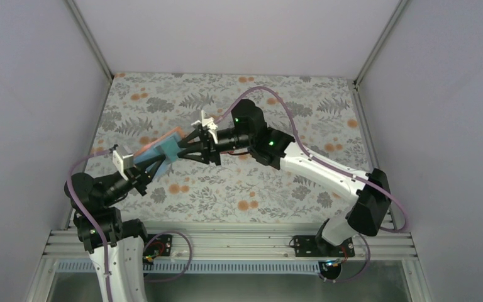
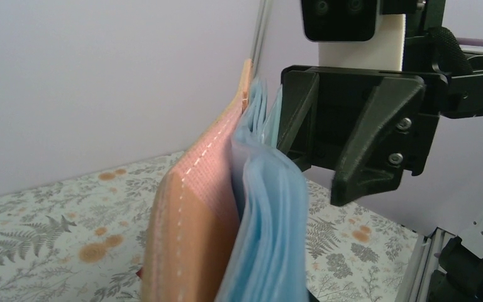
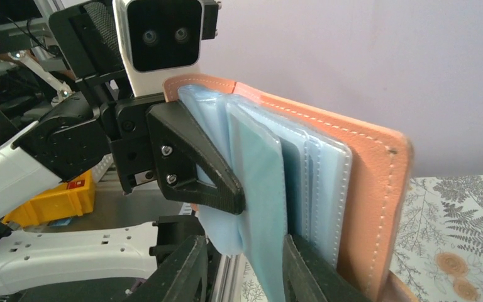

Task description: Take the credit cards out of the card holder

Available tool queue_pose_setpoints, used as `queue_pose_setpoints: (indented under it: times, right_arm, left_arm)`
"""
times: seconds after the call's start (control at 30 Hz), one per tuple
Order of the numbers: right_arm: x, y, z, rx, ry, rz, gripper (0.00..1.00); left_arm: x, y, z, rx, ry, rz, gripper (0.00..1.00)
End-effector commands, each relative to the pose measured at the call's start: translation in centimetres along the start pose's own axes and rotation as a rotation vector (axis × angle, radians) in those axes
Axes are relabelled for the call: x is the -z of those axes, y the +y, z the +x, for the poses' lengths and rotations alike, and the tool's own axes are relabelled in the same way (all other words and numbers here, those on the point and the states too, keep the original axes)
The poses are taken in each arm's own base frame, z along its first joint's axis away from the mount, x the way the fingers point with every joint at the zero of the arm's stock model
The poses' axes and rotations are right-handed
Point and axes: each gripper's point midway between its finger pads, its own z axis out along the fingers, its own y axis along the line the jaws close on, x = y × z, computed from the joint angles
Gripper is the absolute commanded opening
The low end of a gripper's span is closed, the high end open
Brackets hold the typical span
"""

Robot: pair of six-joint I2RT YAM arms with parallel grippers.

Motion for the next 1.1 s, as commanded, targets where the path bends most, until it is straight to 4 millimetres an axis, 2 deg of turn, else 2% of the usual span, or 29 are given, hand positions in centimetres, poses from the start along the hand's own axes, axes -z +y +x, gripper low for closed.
queue_pose_setpoints:
  times: [0.0,0.2,0.3,0.4,0.47,0.77,0.9,1.0,1.07]
  right_arm:
    - [-0.4,0.8,-1.4,0.024,-0.023,-0.072,0.31]
    - [-1.0,1.4,-0.8,0.025,0.002,-0.123,0.22]
    - [-1.9,2.2,-0.5,0.038,0.035,-0.163,0.22]
    - [-3.4,1.5,0.2,0.040,0.086,-0.100,0.20]
    - [-3.6,1.8,0.4,0.049,0.085,-0.105,0.20]
    - [-1.9,4.1,0.0,0.113,0.035,-0.159,0.31]
    - [-0.9,2.4,-0.9,0.113,-0.028,-0.025,0.35]
    - [-0.5,2.2,-2.0,0.097,-0.083,0.015,0.36]
    - [-0.2,2.0,-2.0,0.085,-0.102,0.035,0.36]
  left_arm:
    - [0.2,-1.2,-1.0,-0.052,-0.008,0.027,0.02]
    - [0.1,-0.8,-0.4,-0.034,0.001,0.027,0.02]
    - [0.0,-0.7,-0.4,-0.036,0.002,0.027,0.02]
    - [0.0,-0.6,-0.3,-0.036,0.004,0.025,0.02]
    - [0.0,-0.5,-0.2,-0.030,0.006,0.028,0.02]
    - [-0.1,-0.4,0.1,-0.035,0.015,0.039,0.02]
    - [0.0,-1.2,0.2,-0.074,0.022,0.080,0.02]
    - [0.1,-2.1,0.0,-0.112,0.031,0.118,0.02]
    - [0.2,-2.5,0.0,-0.128,0.040,0.135,0.02]
